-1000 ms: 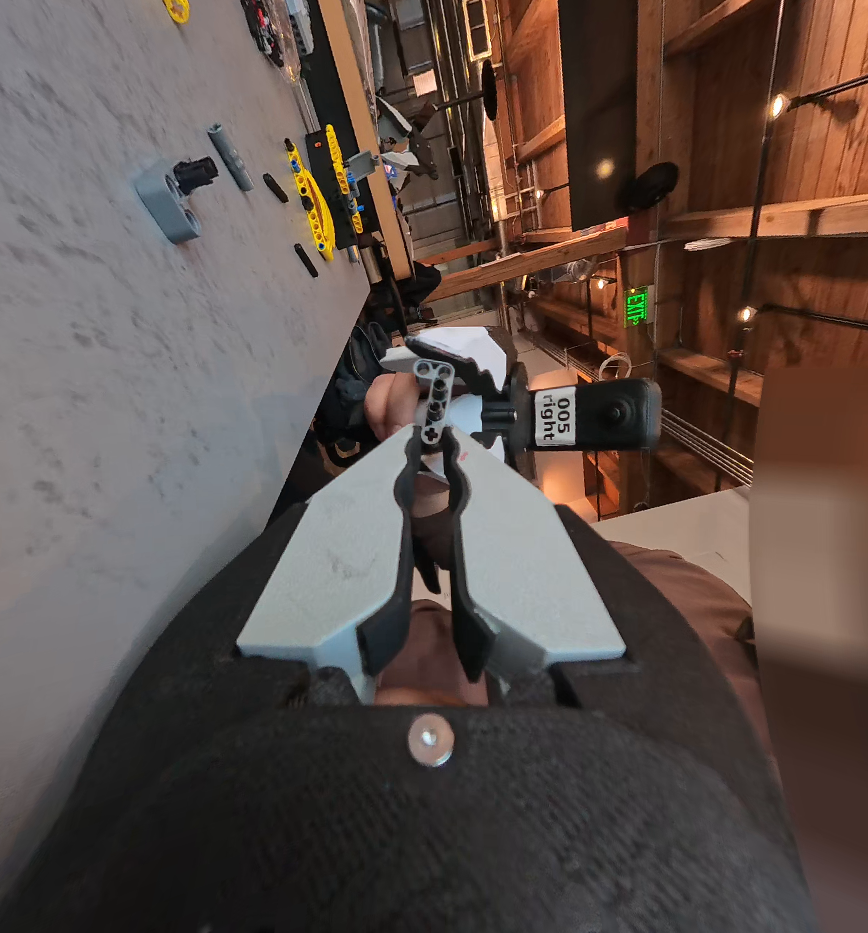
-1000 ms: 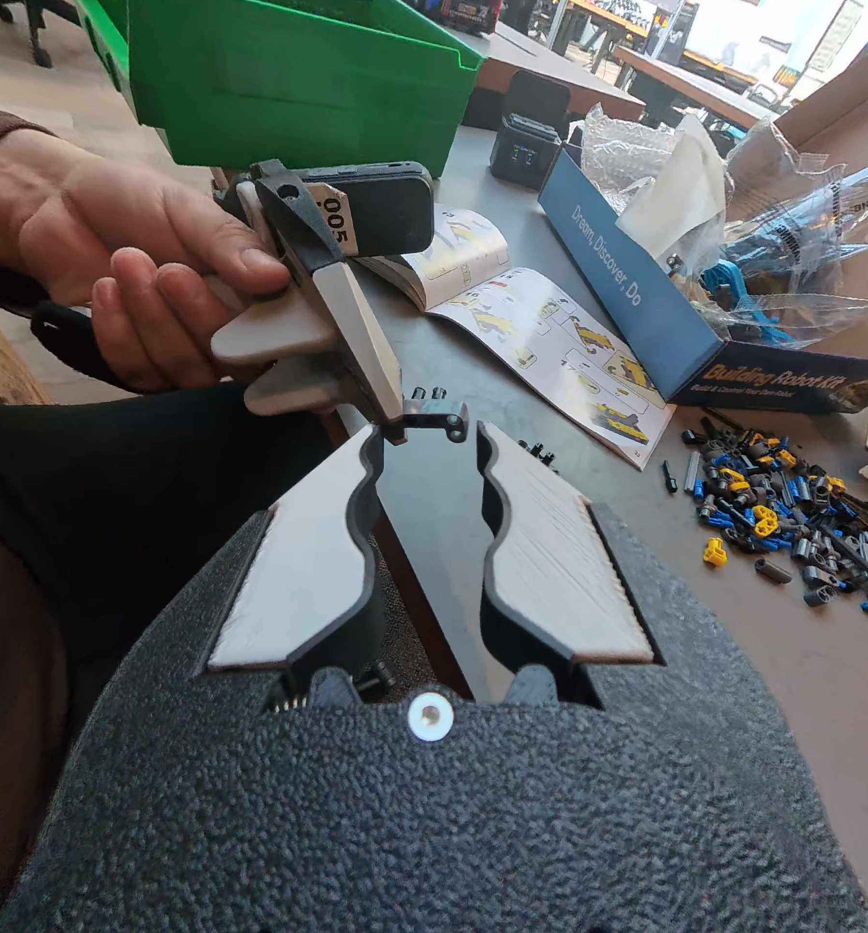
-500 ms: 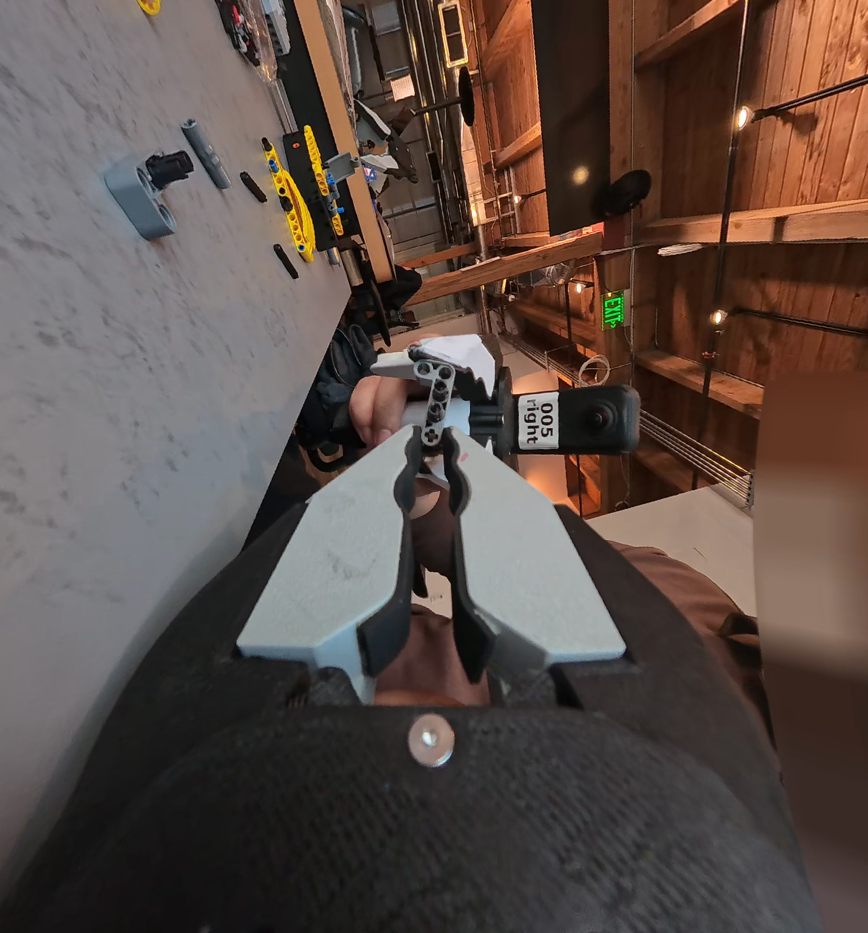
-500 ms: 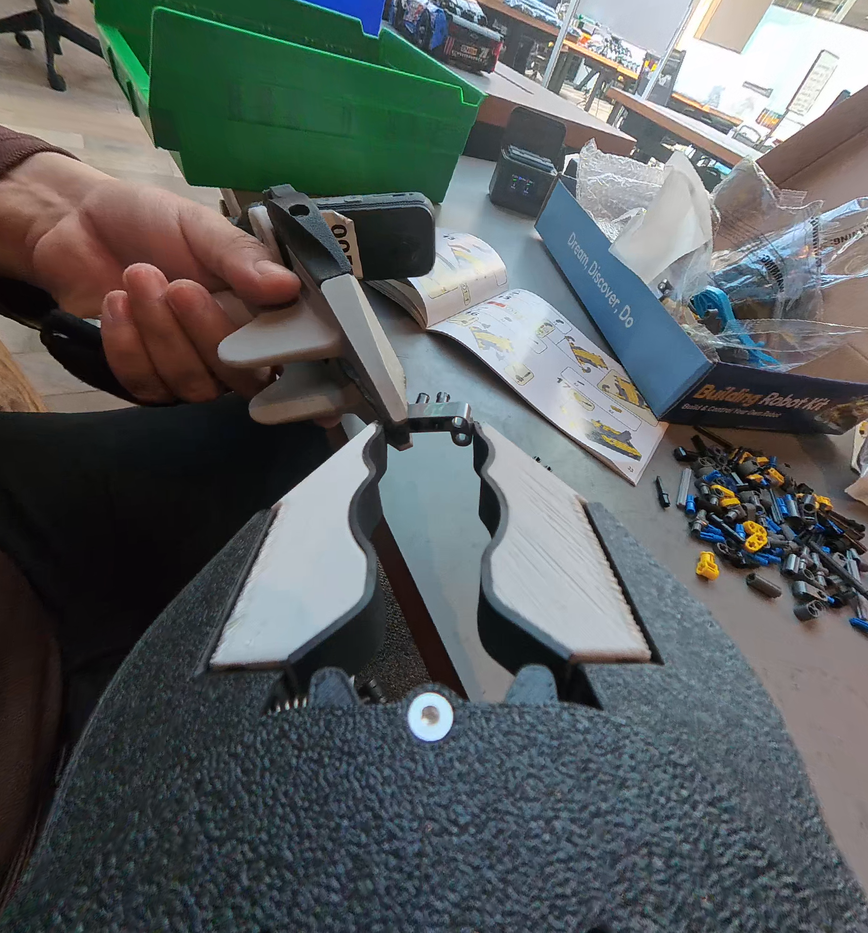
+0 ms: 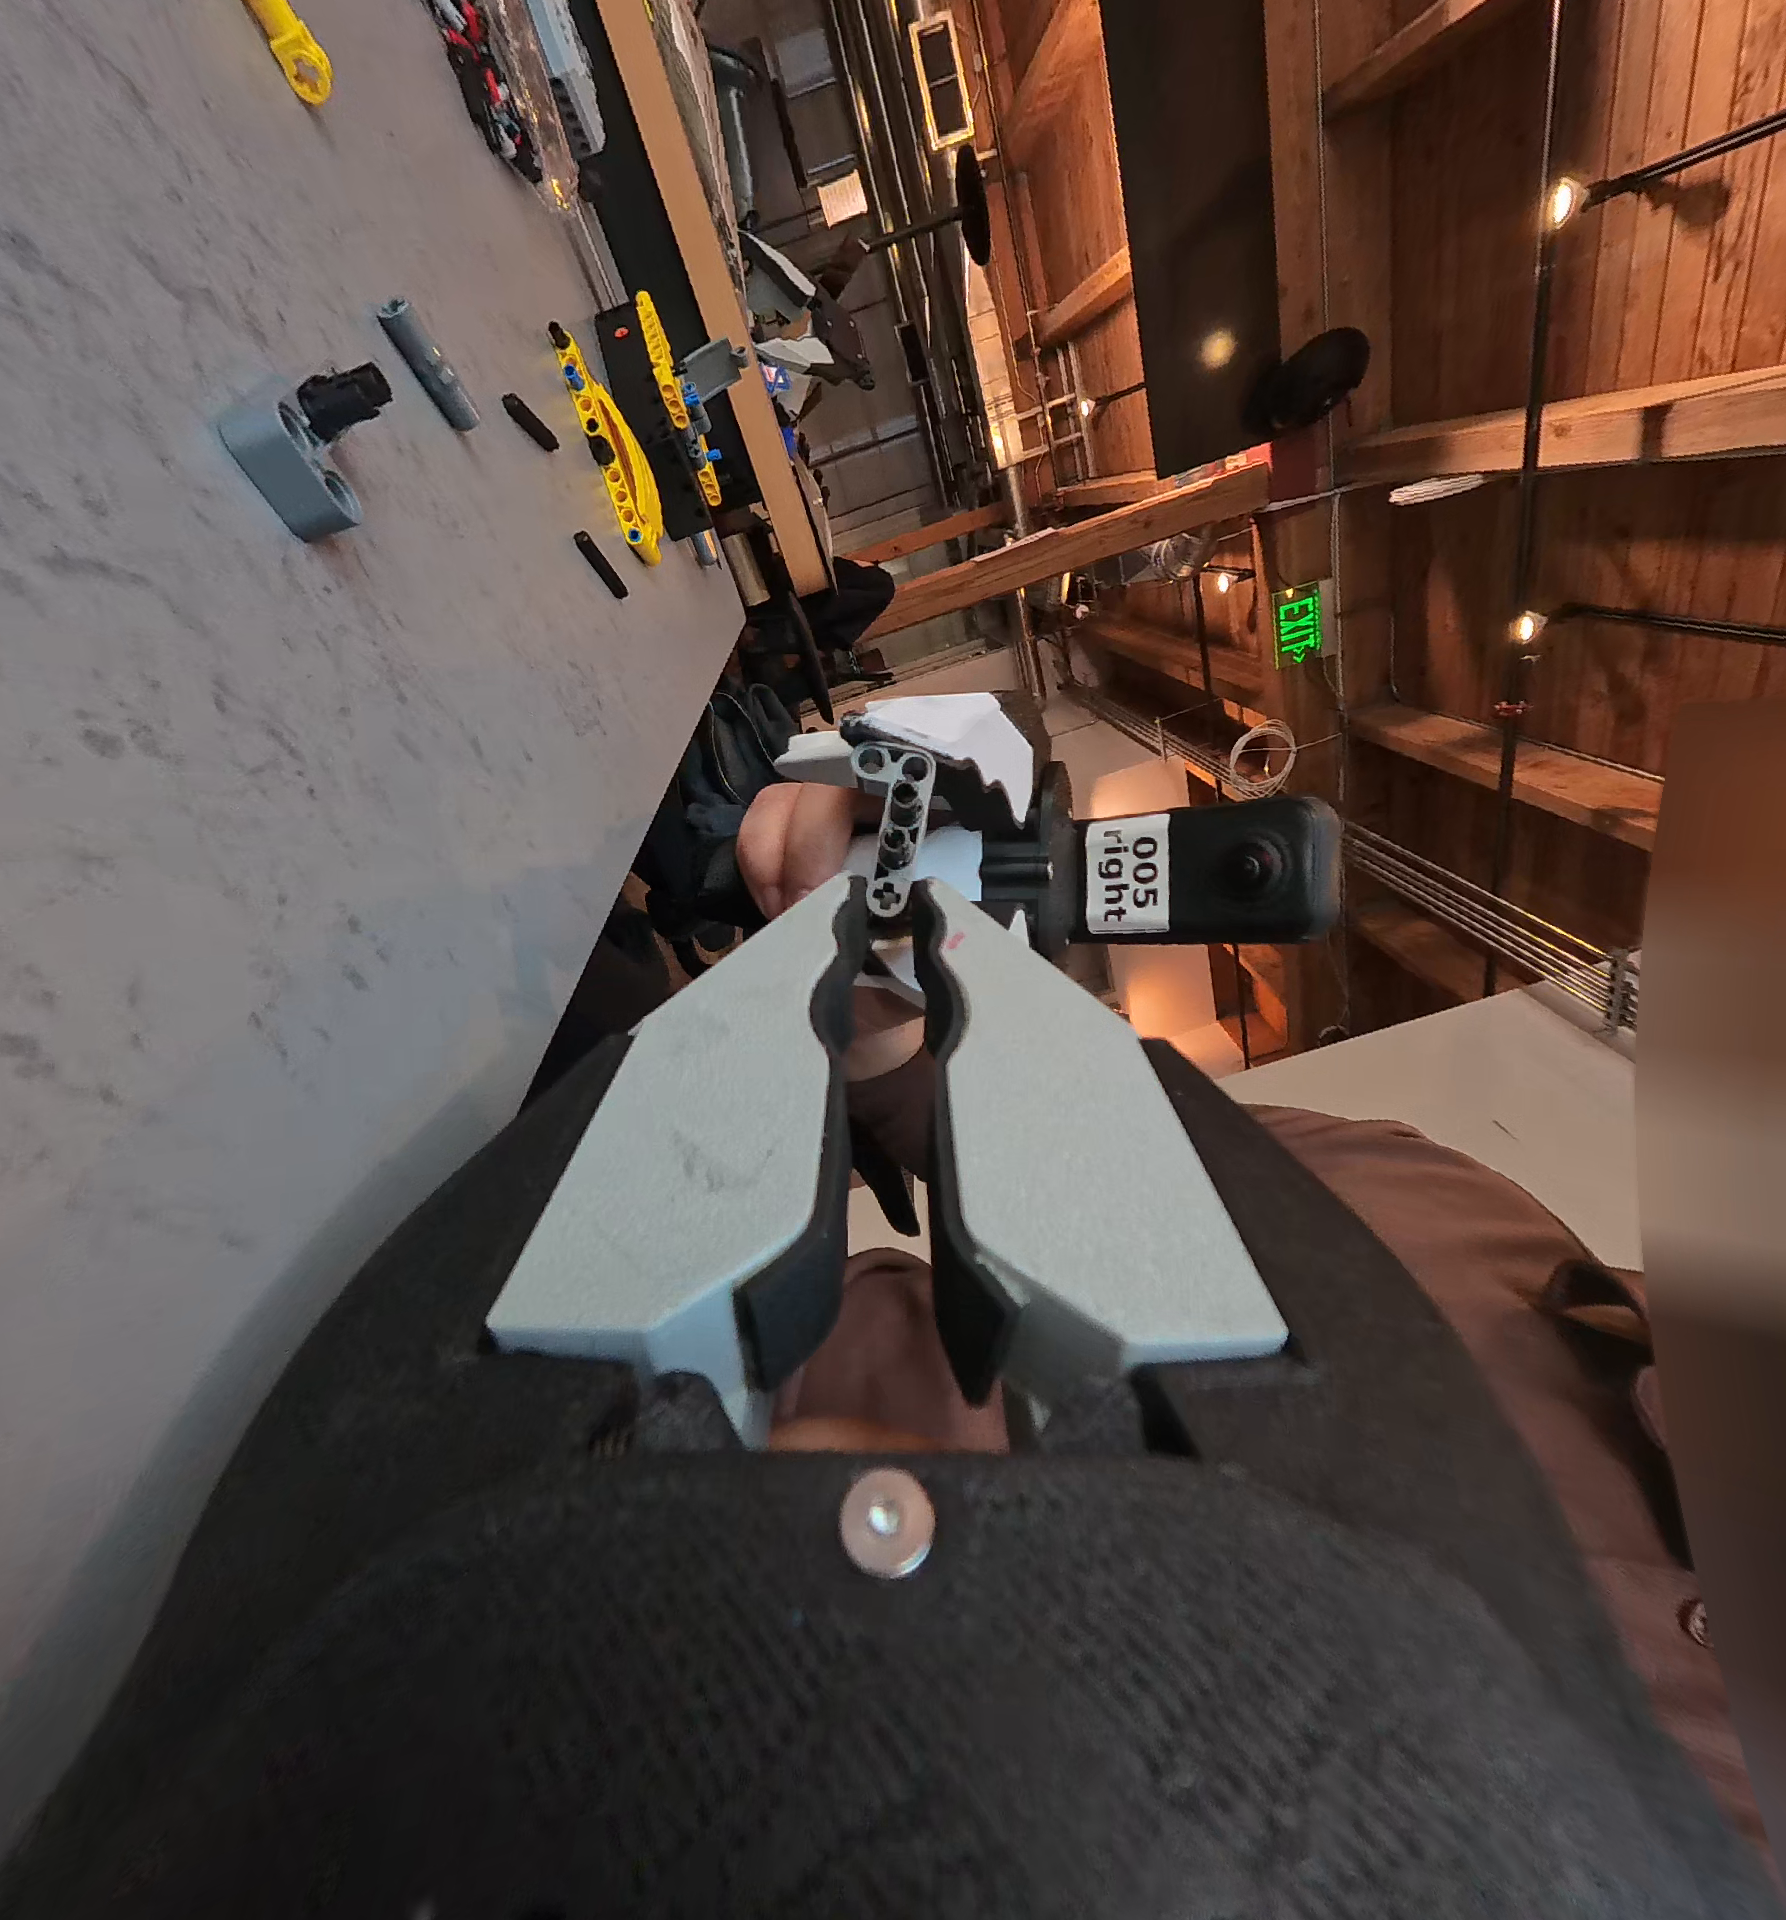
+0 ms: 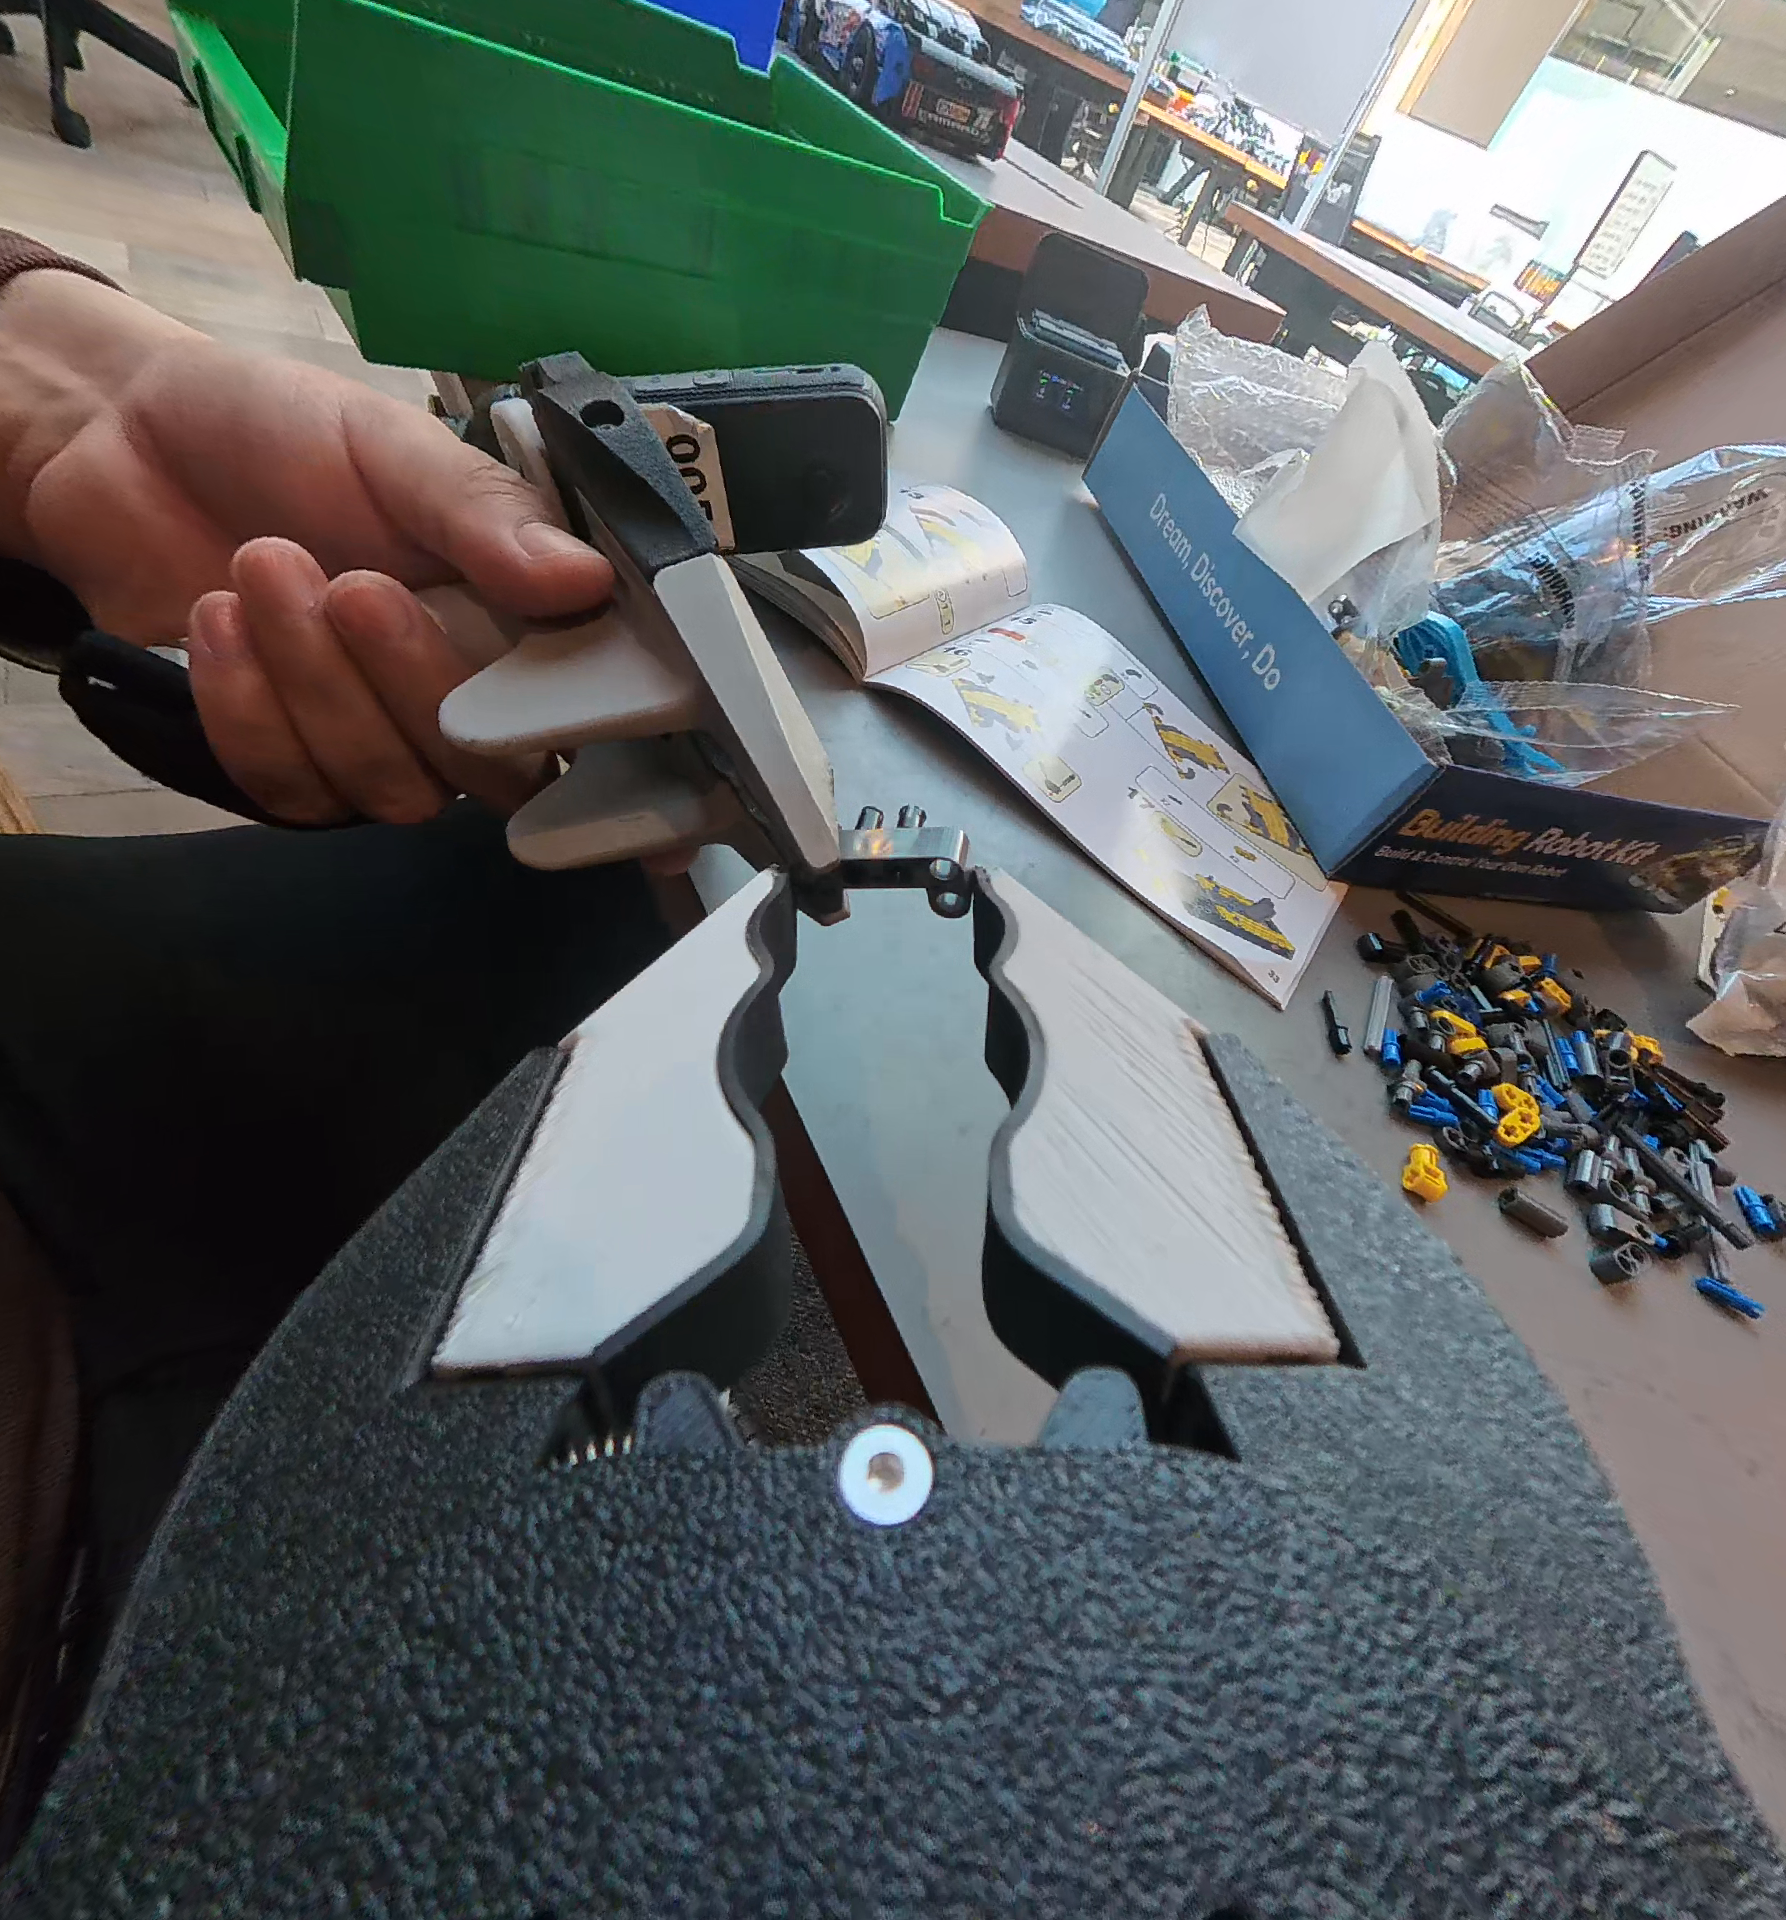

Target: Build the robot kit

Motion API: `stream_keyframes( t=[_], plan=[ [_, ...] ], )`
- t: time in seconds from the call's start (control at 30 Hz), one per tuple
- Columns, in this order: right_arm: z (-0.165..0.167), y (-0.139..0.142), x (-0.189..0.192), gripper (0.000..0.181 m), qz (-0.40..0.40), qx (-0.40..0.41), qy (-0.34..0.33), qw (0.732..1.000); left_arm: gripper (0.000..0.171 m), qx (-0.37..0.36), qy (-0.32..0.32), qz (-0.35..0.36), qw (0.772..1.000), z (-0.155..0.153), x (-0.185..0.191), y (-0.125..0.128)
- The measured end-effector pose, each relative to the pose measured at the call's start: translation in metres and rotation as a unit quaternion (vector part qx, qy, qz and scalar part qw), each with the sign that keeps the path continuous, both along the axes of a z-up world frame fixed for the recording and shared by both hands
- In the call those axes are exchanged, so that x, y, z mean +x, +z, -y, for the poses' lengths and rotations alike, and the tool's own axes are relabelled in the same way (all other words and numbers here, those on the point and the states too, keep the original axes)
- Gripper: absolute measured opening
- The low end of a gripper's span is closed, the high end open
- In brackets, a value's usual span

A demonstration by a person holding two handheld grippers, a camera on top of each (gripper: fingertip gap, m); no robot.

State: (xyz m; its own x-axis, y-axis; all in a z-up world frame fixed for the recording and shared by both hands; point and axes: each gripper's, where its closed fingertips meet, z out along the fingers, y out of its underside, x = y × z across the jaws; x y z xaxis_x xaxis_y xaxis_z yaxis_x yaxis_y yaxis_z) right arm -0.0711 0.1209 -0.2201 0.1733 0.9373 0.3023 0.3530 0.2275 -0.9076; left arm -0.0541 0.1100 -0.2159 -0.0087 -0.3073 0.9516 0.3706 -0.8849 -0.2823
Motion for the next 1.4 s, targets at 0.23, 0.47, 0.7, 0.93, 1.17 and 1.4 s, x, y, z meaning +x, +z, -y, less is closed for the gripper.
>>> stream_keyframes(
  t=[0.23, 0.47, 0.7, 0.93, 1.17, 1.4],
  plan=[
    [-0.002, -0.002, 0.001, 0.033, 0.004, 0.002, -0.006, 1.0, 0.005, -0.005, 0.005, 0.002, 1.0, -0.002, -0.001, -0.002],
    [-0.01, -0.004, 0.004, 0.033, 0.009, -0.005, -0.019, 1.0, 0.006, -0.008, 0.016, -0.004, 1.0, -0.006, -0.005, -0.004],
    [-0.04, -0.015, 0.018, 0.033, 0.017, -0.061, -0.084, 0.994, 0.01, 0.048, 0.019, -0.084, 0.995, -0.005, -0.01, -0.006],
    [-0.055, -0.028, 0.027, 0.033, 0.017, -0.153, -0.109, 0.982, 0.018, 0.247, 0.102, -0.407, 0.873, -0.032, -0.043, -0.018],
    [-0.056, -0.033, 0.03, 0.033, 0.007, -0.225, -0.107, 0.969, 0.031, 0.285, 0.085, -0.571, 0.765, -0.062, -0.049, -0.045],
    [-0.052, -0.027, 0.035, 0.033, -0.005, -0.221, -0.099, 0.97, 0.03, 0.263, 0.028, -0.595, 0.759, -0.066, -0.037, -0.061]
  ],
)
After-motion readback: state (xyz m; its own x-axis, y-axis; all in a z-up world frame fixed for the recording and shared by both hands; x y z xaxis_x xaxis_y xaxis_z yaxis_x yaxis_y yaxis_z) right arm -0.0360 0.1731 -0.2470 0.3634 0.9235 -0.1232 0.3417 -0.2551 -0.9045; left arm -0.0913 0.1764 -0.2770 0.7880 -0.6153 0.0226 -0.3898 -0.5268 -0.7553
